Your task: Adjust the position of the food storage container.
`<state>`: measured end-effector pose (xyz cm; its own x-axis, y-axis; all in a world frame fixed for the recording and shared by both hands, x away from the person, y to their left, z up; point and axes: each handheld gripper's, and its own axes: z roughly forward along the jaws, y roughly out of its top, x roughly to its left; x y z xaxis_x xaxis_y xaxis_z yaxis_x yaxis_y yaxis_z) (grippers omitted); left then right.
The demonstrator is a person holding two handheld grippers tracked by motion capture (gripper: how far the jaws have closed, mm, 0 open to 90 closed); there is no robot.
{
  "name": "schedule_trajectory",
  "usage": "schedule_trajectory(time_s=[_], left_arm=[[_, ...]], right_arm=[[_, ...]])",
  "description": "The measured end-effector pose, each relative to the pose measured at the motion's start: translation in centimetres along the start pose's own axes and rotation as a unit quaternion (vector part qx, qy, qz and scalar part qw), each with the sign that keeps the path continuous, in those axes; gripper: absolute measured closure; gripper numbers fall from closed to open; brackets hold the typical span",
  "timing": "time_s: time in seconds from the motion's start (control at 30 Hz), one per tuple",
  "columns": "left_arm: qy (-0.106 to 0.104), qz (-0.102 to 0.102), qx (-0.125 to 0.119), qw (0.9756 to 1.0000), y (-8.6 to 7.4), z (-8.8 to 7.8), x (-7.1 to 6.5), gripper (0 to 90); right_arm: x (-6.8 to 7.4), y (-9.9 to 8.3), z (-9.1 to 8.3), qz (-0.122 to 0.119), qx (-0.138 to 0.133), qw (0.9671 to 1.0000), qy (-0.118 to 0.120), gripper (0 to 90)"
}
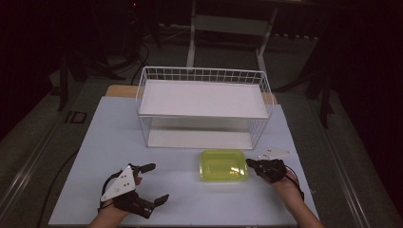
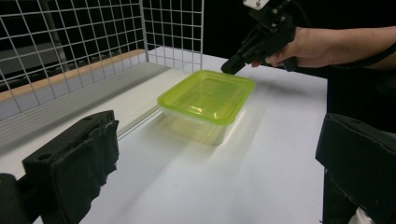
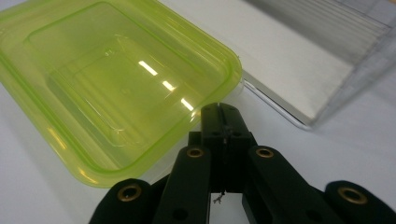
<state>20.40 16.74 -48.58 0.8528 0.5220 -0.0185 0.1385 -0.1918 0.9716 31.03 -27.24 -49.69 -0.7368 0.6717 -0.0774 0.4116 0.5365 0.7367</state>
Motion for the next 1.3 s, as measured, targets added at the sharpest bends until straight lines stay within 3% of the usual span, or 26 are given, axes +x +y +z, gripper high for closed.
schedule_trajectory(time_s=[0.4,0.67,1.3], left_arm=[[0.000,-0.006,0.000,1.0000,-0.1,0.0,0.1,0.0],[0.003,-0.007,0.001,1.0000,-0.1,-0.1,0.2,0.0],[0.001,-0.004,0.009,1.0000,-0.2,0.0,0.1,0.0]], right_arm=[[2.2,1.6,1.7,-0.015,-0.001,0.9993,0.033,90.0],[3.5,2.5,2.6,-0.035,-0.010,0.9985,0.039,90.0],[5.7,3.8,4.2,-0.041,-0.013,0.9968,0.068,90.0]])
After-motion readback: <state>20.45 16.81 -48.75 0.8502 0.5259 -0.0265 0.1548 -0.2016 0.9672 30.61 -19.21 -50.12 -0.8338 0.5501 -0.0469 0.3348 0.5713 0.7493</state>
